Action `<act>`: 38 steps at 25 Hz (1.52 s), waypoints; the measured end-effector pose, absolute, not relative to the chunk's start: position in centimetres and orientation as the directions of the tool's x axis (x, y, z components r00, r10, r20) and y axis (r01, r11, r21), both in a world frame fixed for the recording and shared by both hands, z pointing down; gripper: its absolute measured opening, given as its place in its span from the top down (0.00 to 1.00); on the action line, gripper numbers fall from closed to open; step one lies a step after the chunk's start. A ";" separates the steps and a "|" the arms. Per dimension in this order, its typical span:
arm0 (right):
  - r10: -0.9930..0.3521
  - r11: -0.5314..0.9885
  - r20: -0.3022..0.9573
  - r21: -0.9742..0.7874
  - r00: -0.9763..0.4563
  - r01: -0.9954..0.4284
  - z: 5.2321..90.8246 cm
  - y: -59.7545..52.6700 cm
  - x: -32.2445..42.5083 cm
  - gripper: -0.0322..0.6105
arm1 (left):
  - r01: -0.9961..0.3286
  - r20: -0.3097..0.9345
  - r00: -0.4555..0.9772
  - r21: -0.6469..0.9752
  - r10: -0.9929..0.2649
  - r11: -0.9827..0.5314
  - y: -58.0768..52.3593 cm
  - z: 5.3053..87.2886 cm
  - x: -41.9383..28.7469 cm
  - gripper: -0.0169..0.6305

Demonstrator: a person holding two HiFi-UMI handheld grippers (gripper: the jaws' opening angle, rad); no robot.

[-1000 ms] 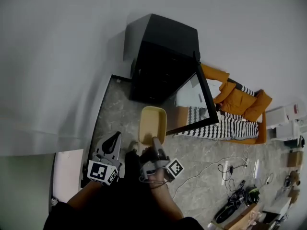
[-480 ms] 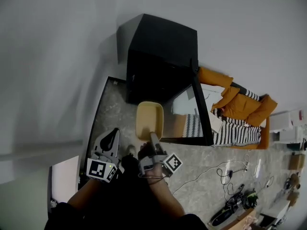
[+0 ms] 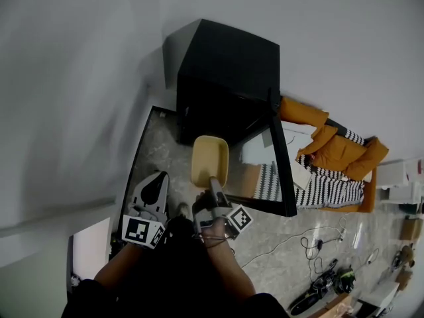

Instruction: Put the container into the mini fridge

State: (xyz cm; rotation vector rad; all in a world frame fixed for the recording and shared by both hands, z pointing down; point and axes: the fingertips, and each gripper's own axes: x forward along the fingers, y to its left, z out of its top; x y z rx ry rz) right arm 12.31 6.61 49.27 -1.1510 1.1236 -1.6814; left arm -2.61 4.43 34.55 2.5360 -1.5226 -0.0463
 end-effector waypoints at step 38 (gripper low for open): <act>-0.925 -0.373 0.359 -0.921 -0.123 0.111 68.9 -12.5 14.0 0.65 | -0.792 0.047 0.597 0.191 -0.801 -0.580 -12.8 48.0 -0.6 0.97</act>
